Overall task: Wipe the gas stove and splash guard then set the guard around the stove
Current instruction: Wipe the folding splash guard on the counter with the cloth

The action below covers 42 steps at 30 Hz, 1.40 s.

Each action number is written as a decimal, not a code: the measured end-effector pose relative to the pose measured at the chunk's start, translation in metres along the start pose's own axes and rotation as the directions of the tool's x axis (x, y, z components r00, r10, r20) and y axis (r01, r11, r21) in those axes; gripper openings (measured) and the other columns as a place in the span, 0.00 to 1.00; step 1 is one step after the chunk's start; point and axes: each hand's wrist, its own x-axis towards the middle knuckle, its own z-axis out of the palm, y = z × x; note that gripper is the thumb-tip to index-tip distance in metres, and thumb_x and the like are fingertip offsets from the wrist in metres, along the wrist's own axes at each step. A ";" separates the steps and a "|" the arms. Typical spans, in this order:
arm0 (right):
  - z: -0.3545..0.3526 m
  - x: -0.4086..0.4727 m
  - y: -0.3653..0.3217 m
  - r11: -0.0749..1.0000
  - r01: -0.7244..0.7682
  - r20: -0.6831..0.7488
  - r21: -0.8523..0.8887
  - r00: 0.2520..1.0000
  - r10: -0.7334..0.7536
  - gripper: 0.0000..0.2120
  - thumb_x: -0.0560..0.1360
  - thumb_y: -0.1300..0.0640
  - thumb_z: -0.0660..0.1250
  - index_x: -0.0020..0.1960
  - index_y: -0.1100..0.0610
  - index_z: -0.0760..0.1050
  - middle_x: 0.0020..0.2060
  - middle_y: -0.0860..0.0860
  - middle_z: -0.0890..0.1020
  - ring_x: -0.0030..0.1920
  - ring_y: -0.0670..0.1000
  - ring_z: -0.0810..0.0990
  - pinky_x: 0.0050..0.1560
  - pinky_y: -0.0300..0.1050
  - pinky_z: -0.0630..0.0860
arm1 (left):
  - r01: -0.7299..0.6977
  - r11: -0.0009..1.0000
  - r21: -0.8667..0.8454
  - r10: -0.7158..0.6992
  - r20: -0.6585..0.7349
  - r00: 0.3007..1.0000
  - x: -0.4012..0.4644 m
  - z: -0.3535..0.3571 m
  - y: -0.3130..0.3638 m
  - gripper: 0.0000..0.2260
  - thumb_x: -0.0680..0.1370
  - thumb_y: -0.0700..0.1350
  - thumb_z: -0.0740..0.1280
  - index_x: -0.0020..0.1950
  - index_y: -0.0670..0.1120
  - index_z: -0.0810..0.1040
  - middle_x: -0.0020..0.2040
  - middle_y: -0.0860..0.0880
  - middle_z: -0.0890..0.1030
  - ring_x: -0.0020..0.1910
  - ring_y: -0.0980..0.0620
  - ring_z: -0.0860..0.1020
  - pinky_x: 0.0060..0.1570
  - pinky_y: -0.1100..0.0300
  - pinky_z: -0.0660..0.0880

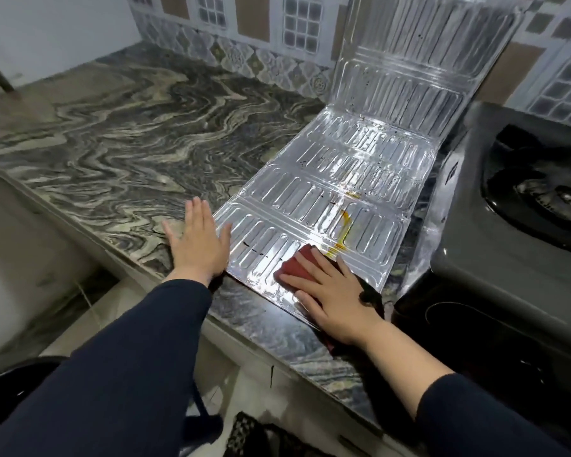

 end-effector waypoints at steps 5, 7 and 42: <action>0.000 0.016 -0.006 1.000 0.015 0.047 -0.006 0.999 -0.014 0.25 0.76 0.37 0.35 0.70 0.30 0.55 0.75 0.40 0.48 0.76 0.47 0.38 0.73 0.55 0.33 | -0.098 0.995 -0.019 0.099 0.016 0.995 0.004 0.010 -0.011 0.29 0.80 0.57 0.37 0.78 0.44 0.46 0.79 0.48 0.44 0.77 0.52 0.42 0.73 0.37 0.41; 0.001 0.032 -0.014 1.000 0.025 0.078 -0.015 0.997 -0.024 0.25 0.76 0.37 0.34 0.70 0.29 0.53 0.76 0.41 0.48 0.76 0.48 0.38 0.73 0.58 0.34 | -0.114 0.993 -0.041 0.114 0.008 0.993 0.003 0.010 -0.012 0.27 0.80 0.55 0.37 0.78 0.45 0.46 0.79 0.49 0.44 0.77 0.52 0.41 0.73 0.38 0.41; -0.008 0.177 -0.016 0.959 -0.269 -0.003 -0.094 0.963 0.270 0.23 0.80 0.42 0.38 0.76 0.38 0.47 0.78 0.47 0.44 0.77 0.53 0.37 0.70 0.67 0.31 | -0.137 0.990 0.017 0.137 0.025 0.990 0.013 0.013 -0.014 0.31 0.77 0.57 0.30 0.77 0.45 0.40 0.78 0.50 0.39 0.76 0.52 0.35 0.71 0.33 0.39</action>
